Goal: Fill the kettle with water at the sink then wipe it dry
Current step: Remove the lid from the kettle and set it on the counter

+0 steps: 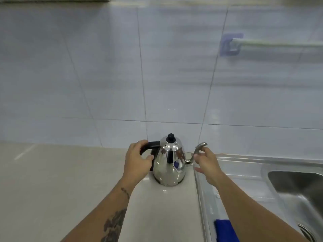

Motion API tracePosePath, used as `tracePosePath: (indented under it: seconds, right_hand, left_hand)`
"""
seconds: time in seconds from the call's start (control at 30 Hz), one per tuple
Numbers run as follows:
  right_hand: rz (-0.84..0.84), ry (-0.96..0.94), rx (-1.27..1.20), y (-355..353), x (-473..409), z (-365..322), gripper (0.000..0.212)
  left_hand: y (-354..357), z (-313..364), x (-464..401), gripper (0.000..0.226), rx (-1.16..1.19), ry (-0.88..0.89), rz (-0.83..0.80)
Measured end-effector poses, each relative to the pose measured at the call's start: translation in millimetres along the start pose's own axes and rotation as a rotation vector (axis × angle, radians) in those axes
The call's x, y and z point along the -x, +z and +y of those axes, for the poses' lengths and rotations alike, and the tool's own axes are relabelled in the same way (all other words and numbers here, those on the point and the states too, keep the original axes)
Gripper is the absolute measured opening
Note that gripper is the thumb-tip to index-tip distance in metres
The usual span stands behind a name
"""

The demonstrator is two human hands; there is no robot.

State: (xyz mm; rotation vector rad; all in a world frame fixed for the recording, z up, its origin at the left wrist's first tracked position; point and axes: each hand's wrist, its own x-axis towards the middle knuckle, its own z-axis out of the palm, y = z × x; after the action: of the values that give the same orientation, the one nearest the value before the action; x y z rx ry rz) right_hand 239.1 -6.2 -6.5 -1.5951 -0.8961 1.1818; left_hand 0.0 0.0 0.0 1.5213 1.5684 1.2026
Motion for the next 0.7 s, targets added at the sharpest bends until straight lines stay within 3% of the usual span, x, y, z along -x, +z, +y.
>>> tracePosePath:
  seconds: [0.17, 0.4, 0.7]
  right_hand:
    - [0.063, -0.038, -0.015, 5.9, -23.2, 20.5, 0.011]
    - [0.109, -0.119, -0.013, 11.2, -30.2, 41.0, 0.021]
    - [0.092, -0.113, -0.065, 7.7, 51.6, 56.8, 0.018]
  left_hand:
    - [7.9, -21.1, -23.1, 0.059, -0.236, 0.262, -0.118]
    - [3.9, -33.6, -35.2, 0.054, -0.665, 0.545, -0.037]
    - [-29.7, -25.3, 30.3, 0.05, -0.68, 0.67, 0.077]
